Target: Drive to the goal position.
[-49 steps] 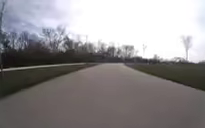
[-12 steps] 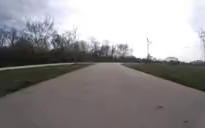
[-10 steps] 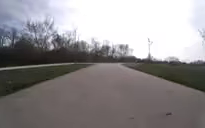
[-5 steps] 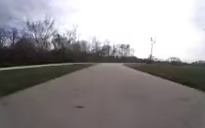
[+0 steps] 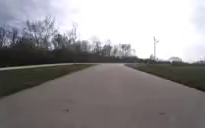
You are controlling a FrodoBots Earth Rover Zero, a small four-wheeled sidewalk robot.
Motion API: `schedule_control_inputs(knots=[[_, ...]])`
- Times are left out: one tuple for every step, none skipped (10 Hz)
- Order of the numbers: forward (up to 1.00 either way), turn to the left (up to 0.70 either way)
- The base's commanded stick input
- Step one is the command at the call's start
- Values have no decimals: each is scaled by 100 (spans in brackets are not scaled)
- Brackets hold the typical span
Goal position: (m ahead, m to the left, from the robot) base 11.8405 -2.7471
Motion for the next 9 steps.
schedule_control_inputs(knots=[[100, 0], [100, 0], [100, 0], [100, 0], [100, -2], [100, -20], [100, -29], [100, -38], [100, -33]])
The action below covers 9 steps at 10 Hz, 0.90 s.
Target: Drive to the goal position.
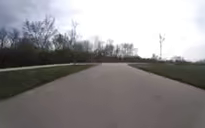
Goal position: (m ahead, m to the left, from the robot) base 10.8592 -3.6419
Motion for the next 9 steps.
schedule_control_inputs(knots=[[100, -10], [100, 0], [100, 0], [100, 0], [100, 0], [100, 0], [100, 0], [100, 0], [100, 0]])
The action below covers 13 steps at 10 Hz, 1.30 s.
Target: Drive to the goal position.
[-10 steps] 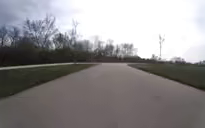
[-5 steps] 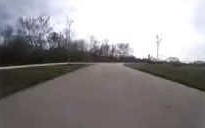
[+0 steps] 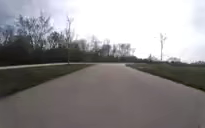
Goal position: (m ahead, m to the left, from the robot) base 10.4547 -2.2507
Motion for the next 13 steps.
schedule_control_inputs(knots=[[100, 0], [100, 0], [100, 0], [100, 0], [100, -16], [100, -37], [100, -40], [100, -40], [100, -40], [100, -39], [100, 0], [100, 0], [100, 0]])
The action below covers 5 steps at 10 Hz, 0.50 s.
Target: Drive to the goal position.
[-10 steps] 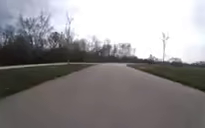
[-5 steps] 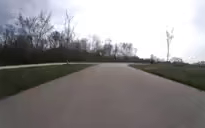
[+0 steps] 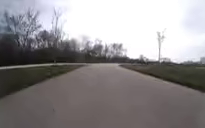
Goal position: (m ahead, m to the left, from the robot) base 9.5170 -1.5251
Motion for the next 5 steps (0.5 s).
schedule_control_inputs(knots=[[100, 0], [100, 0], [100, 0], [100, 0], [100, 0]])
